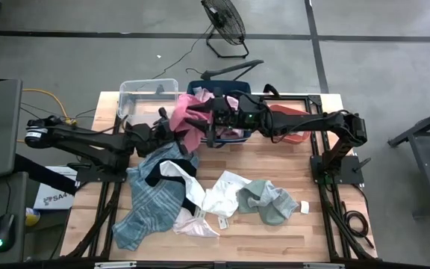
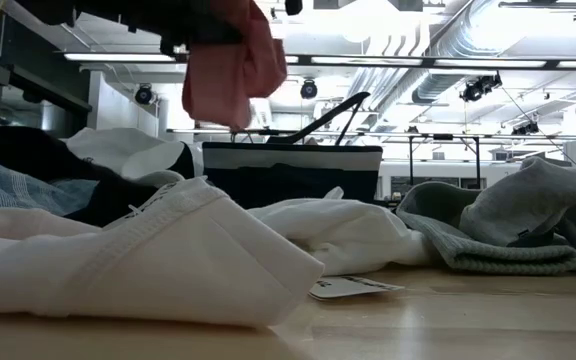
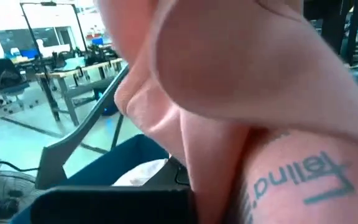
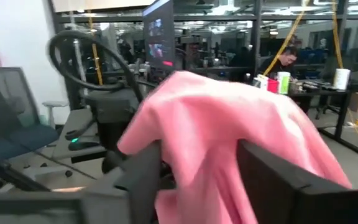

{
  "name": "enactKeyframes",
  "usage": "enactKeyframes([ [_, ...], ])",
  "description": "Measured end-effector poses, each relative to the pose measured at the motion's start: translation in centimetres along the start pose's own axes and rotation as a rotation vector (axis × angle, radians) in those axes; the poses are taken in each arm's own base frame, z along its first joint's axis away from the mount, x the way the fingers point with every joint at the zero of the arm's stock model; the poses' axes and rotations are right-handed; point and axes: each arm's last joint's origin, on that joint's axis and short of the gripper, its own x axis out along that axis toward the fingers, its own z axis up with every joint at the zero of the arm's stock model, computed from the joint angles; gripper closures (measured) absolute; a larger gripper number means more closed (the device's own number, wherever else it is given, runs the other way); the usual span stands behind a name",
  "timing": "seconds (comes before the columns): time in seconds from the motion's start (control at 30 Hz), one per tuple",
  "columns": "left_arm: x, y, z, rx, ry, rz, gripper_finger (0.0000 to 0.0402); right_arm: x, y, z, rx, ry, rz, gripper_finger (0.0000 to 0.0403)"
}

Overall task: Pick & Place Cloths
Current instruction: Put the pink underwear into the transparent bin

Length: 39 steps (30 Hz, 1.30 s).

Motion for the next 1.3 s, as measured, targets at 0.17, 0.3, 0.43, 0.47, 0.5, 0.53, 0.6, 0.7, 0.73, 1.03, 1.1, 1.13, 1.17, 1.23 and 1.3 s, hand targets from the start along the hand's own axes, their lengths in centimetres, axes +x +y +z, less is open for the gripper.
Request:
enactKeyframes([
  [0.17,-1.2,1.0,0.9,0.021,0.002,0.017,0.0400,-0.5,0.0,0.9,0.010,-0.015,-0.015,0.0126],
  [0.3,-2.3,1.8,1.5,0.062,0.018,0.071,0.0401,-1.6,0.0,1.8,0.011,0.019,-0.036,0.0096],
  [0.43,-3.2,2.8,2.1,0.137,0.031,0.177,0.0401,-2.8,0.0,2.5,0.015,0.094,-0.068,0.0089],
  [0.47,-3.5,3.1,2.3,0.160,0.032,0.213,0.0401,-3.2,0.0,2.6,0.022,0.116,-0.071,0.0088],
  [0.5,-3.6,3.3,2.4,0.185,0.033,0.250,0.0401,-3.2,-0.1,2.6,0.036,0.125,-0.073,0.0088],
  [0.53,-3.8,3.5,2.6,0.214,0.040,0.292,0.0401,-3.3,-0.1,2.6,0.049,0.131,-0.074,0.0088],
  [0.6,-4.2,4.0,2.9,0.274,0.054,0.356,0.0401,-3.7,-0.1,2.5,0.061,0.167,-0.078,0.0088],
  [0.7,-4.5,4.6,3.1,0.355,0.097,0.465,0.0401,-3.8,0.0,2.1,0.062,0.215,-0.082,0.0090],
  [0.73,-4.5,4.9,3.1,0.380,0.112,0.494,0.0401,-3.8,0.0,2.0,0.062,0.228,-0.088,0.0091],
  [1.03,-3.2,9.1,2.3,0.473,0.242,0.760,0.0402,-4.0,0.0,1.4,0.083,0.291,-0.115,0.0094],
  [1.1,-2.9,10.1,2.0,0.484,0.274,0.816,0.0402,-4.0,0.2,1.3,0.083,0.297,-0.110,0.0094],
  [1.13,-2.8,10.6,1.8,0.492,0.296,0.839,0.0402,-4.0,0.3,1.3,0.081,0.298,-0.111,0.0094],
  [1.17,-2.8,11.1,1.6,0.497,0.320,0.862,0.0402,-4.0,0.4,1.3,0.079,0.299,-0.115,0.0094],
  [1.23,-2.6,12.0,1.1,0.493,0.355,0.907,0.0402,-4.0,0.6,1.2,0.076,0.304,-0.118,0.0094],
  [1.3,-2.3,12.8,0.5,0.485,0.391,0.942,0.0402,-4.0,0.7,1.2,0.072,0.304,-0.116,0.0094],
])
